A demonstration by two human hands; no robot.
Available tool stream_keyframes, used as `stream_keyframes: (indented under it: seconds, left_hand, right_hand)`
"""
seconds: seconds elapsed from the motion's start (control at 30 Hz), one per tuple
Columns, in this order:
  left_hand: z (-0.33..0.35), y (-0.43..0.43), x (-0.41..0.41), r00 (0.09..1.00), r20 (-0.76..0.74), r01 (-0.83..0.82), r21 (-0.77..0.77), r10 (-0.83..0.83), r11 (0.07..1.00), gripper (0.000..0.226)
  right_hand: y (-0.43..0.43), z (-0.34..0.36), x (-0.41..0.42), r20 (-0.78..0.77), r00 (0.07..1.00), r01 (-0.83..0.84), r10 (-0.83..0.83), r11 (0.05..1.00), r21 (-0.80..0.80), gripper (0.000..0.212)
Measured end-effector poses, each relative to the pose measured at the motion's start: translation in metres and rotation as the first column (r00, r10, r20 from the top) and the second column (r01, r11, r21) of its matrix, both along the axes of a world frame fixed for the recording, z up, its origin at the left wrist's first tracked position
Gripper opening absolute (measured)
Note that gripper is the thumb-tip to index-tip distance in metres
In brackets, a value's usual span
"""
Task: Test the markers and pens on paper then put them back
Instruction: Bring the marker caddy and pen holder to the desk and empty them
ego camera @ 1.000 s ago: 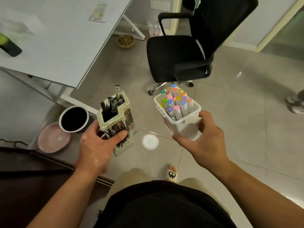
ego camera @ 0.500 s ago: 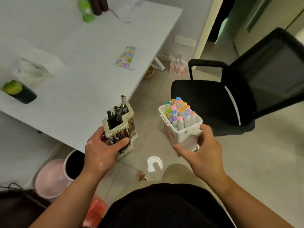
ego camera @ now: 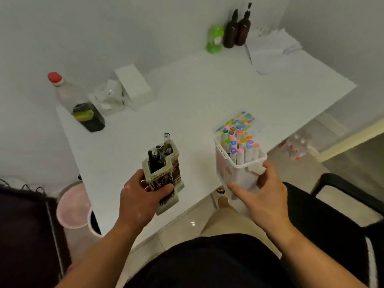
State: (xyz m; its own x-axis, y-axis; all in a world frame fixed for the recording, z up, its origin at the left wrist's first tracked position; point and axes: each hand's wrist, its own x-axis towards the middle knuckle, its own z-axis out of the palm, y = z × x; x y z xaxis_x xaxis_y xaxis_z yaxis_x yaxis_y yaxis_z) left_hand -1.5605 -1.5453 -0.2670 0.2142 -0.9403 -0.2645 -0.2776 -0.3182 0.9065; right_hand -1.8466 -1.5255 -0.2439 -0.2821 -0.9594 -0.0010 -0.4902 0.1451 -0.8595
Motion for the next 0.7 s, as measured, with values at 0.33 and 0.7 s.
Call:
stream_keyframes:
  seconds: [0.33, 0.7]
  left_hand:
    - [-0.030, -0.103, -0.115, 0.931, 0.019, -0.364, 0.059, 0.363, 0.930, 0.047]
    - [-0.098, -0.159, -0.151, 0.864, 0.036, -0.494, -0.130, 0.502, 0.860, 0.048]
  right_hand:
    - [-0.245, -0.039, -0.085, -0.056, 0.884, -0.457, 0.464, 0.883, 0.111, 0.081]
    - [-0.374, -0.137, -0.075, -0.129, 0.817, -0.571, 0.563, 0.820, -0.034, 0.080]
